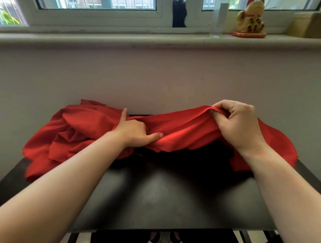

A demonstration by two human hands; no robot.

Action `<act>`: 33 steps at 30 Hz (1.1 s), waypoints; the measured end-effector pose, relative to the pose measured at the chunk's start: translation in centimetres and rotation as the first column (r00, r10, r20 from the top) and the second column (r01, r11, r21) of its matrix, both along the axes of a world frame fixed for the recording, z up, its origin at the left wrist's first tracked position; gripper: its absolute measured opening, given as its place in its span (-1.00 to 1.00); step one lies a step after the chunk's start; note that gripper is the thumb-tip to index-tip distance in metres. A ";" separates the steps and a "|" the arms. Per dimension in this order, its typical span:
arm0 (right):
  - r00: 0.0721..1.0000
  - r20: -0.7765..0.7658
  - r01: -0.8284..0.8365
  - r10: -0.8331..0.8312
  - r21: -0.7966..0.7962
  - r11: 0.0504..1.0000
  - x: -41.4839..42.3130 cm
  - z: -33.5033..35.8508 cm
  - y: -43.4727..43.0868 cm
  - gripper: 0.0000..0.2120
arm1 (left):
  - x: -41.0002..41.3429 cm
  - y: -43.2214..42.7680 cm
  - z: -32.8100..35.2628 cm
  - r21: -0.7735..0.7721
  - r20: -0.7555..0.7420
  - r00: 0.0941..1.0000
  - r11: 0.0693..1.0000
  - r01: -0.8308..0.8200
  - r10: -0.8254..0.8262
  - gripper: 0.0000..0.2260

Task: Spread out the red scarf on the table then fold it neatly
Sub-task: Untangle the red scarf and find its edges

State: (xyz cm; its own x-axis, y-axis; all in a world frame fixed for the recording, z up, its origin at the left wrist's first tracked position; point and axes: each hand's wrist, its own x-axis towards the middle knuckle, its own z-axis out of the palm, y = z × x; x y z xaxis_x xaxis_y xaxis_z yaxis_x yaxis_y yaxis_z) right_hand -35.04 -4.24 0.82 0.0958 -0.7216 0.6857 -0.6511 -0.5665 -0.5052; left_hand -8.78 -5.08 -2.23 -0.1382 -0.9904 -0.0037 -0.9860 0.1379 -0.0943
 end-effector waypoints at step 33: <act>0.999 -0.027 0.045 -0.045 0.001 0.999 0.0 2.3 0.4 -0.92 | -6.5 0.2 3.8 -0.613 -0.426 0.777 0.779 0.130 -0.464 -0.83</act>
